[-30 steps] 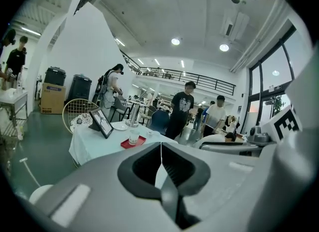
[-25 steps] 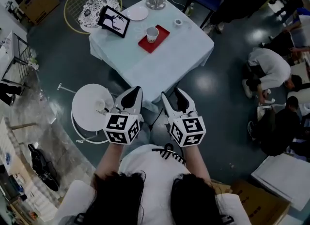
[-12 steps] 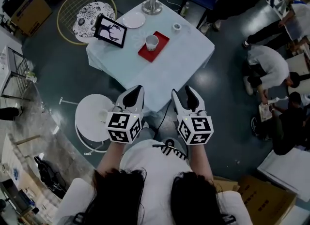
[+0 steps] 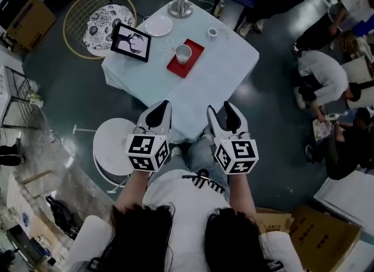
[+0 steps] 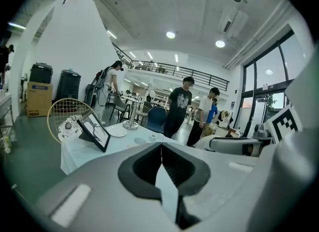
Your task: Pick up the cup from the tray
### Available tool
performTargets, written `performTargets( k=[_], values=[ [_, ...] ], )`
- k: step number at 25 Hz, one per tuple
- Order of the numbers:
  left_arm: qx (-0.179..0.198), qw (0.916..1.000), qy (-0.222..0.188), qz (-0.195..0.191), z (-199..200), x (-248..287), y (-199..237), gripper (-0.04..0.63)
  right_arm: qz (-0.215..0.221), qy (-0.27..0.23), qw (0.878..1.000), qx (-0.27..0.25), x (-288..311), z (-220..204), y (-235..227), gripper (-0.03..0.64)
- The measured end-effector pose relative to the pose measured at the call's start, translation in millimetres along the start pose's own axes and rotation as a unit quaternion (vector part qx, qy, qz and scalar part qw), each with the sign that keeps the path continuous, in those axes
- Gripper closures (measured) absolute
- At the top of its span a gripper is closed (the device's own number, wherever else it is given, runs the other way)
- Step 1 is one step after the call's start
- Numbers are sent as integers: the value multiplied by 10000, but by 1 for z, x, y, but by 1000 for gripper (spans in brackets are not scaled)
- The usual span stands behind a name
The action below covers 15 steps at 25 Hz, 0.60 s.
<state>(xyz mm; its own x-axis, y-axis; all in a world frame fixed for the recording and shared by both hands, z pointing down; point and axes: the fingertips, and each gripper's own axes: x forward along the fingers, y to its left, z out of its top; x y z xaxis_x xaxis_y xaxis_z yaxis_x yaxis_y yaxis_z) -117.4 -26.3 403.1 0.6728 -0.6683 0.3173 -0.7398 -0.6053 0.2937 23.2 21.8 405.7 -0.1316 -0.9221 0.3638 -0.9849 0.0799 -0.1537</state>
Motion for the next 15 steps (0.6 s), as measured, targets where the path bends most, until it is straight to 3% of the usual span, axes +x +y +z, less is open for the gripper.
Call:
performTargets(
  k=[15],
  values=[
    [-56,9988,-158,469,19,51,46,595,752,6,9960,-491,95,19,4,315]
  ],
)
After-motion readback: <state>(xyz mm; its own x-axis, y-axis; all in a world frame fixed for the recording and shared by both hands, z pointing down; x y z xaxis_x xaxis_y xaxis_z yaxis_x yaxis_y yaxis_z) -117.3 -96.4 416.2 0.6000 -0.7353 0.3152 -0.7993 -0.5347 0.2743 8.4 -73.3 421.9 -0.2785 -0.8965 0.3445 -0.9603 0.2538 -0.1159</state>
